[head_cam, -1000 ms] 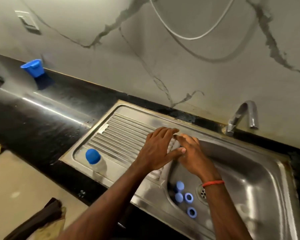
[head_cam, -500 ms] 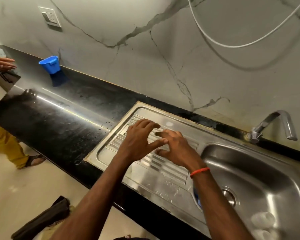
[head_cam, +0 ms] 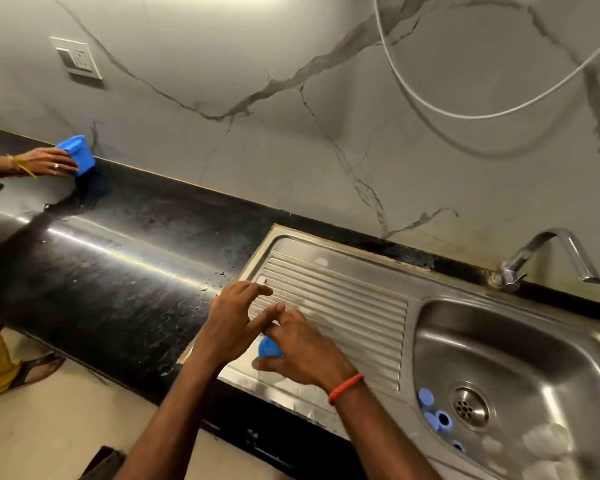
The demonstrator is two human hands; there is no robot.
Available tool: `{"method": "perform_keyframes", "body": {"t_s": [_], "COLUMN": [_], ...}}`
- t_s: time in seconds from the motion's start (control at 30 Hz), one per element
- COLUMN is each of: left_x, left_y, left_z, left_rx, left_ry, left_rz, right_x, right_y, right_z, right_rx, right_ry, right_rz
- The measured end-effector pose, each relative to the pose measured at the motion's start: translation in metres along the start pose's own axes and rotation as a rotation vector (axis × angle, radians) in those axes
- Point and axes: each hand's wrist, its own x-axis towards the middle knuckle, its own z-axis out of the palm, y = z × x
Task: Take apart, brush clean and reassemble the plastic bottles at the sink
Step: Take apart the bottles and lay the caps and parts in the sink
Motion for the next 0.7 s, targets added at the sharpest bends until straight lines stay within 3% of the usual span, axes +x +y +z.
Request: {"method": "perform_keyframes", "body": {"t_s": [0.13,0.3,0.5,0.7], "left_x": [-0.010,-0.017,-0.015,-0.008], "left_y": [-0.013,-0.024,-0.010,0.029], "left_z": [0.002,0.007,0.010,0.014], "left_rx": [-0.015,-0.080,-0.233,-0.312], "left_ry": [-0.062,-0.157,-0.259,-0.319], "left_rz": [-0.021,-0.030,0.004,0.095], "right_x": [0.001,-0.002,-0.022,-0.045], "right_y": [-0.001,0.007,0.018,0.024], "right_z": [0.017,0.016,-0.004,-0.042], "right_rx": [0.035,0.148,0.307,0.430], "right_ry": [-0.038,0.030,0.279,0.558], "right_rz": [0.048,0.137,0.244,0.230]}}
